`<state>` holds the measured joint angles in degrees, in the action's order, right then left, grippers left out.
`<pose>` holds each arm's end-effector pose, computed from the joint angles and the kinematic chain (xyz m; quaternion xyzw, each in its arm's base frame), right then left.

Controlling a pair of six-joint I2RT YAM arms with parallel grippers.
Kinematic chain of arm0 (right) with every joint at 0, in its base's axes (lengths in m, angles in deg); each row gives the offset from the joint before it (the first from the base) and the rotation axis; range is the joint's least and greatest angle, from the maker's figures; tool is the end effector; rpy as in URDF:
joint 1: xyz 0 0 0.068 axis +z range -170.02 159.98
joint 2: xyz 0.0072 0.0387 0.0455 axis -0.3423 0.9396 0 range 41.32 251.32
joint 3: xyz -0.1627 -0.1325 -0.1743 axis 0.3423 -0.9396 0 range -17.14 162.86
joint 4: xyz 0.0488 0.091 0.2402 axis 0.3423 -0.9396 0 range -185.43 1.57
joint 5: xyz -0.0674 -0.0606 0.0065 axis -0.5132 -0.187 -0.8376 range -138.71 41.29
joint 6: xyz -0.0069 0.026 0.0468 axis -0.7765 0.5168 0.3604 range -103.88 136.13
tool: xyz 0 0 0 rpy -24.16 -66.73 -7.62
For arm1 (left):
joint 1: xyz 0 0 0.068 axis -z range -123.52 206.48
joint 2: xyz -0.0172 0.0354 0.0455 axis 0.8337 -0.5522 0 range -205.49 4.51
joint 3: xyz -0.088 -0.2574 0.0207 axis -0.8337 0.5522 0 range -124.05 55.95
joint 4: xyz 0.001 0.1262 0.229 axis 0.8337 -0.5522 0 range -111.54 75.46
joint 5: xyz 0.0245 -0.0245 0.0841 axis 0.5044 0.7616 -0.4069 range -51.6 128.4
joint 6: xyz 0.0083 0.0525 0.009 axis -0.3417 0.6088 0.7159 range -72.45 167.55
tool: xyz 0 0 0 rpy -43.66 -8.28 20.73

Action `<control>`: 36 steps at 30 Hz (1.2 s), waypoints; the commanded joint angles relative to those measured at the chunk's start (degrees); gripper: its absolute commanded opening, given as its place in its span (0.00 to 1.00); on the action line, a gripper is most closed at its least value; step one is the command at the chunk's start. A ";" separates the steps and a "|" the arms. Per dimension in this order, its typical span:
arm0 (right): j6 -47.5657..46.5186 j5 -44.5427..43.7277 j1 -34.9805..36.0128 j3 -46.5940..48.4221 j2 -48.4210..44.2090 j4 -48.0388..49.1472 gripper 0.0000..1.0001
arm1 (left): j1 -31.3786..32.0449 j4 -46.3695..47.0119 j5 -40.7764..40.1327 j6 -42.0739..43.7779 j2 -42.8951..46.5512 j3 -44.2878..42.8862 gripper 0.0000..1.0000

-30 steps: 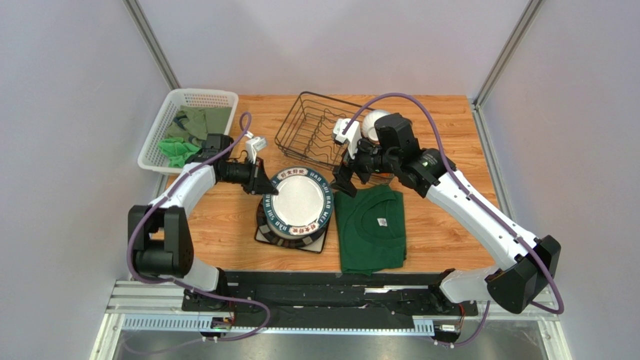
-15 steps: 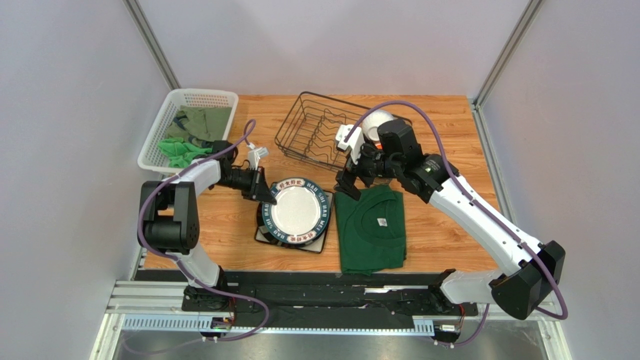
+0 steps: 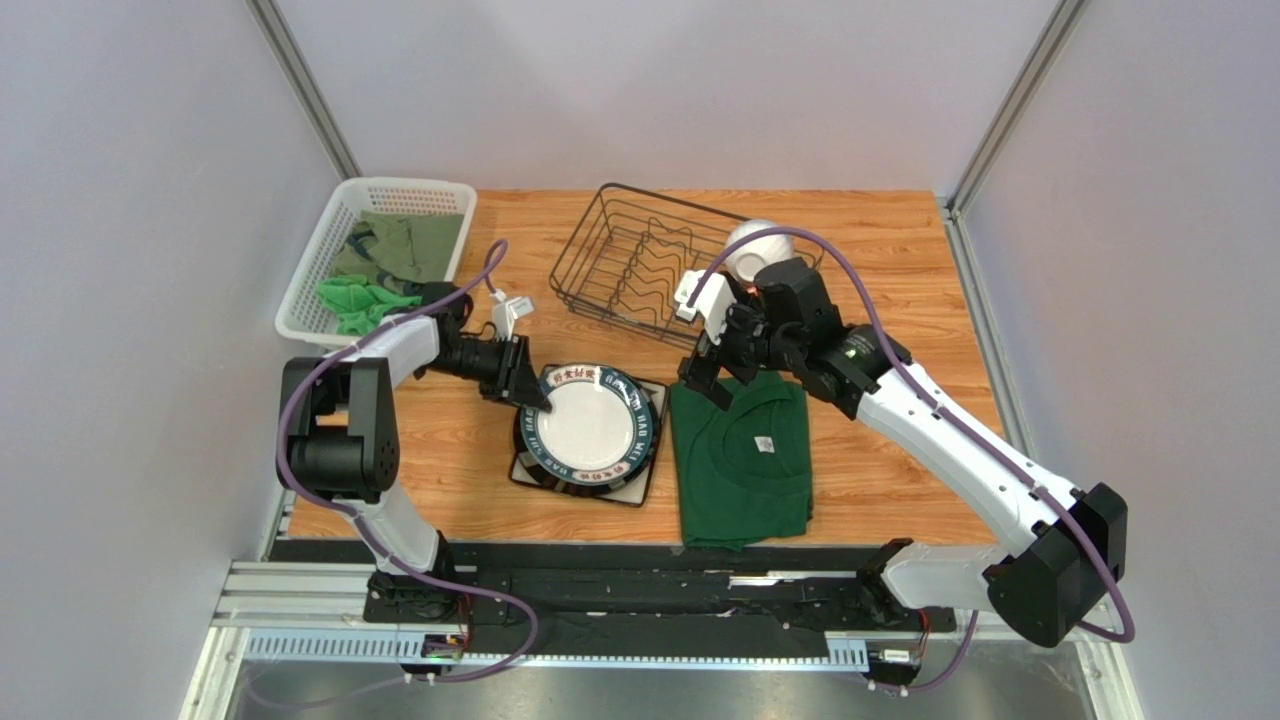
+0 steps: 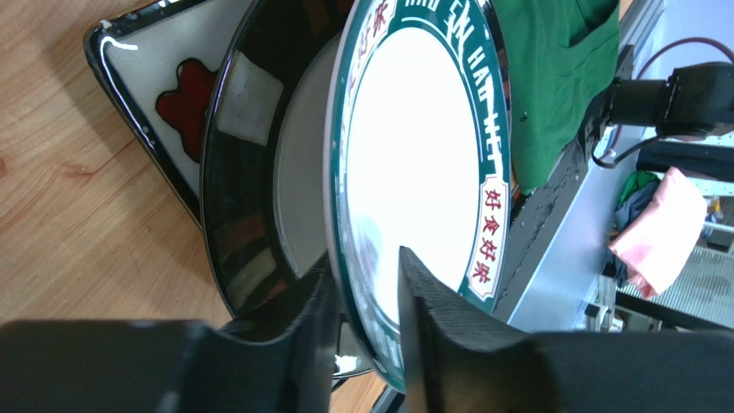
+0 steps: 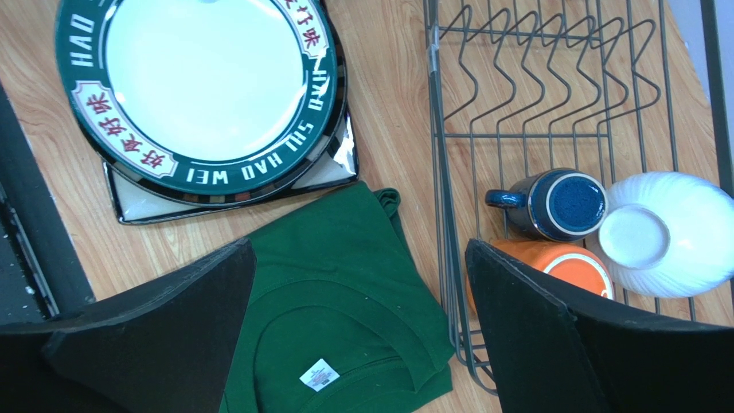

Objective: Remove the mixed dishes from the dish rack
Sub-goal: Place the plate at the center of the board.

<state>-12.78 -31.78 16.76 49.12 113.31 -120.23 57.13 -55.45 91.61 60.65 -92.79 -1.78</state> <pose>0.2131 0.1723 0.3339 -0.5358 0.7101 0.1618 0.4271 0.2960 -0.0318 0.1716 0.1436 0.8801 -0.4356 0.1223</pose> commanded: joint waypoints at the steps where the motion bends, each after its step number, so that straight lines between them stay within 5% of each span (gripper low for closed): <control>1: -1.77 -2.34 -0.83 -1.04 -1.41 3.49 1.00 | -0.29 -0.41 0.49 -0.01 1.41 -1.94 0.41; 36: 0.25 -16.31 -3.29 1.32 2.54 4.81 1.00 | -0.21 2.93 -16.03 -1.85 10.01 -1.68 0.64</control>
<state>-14.00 -44.64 14.31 46.61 114.18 -117.71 57.13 -54.14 77.79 59.10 -86.30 -1.87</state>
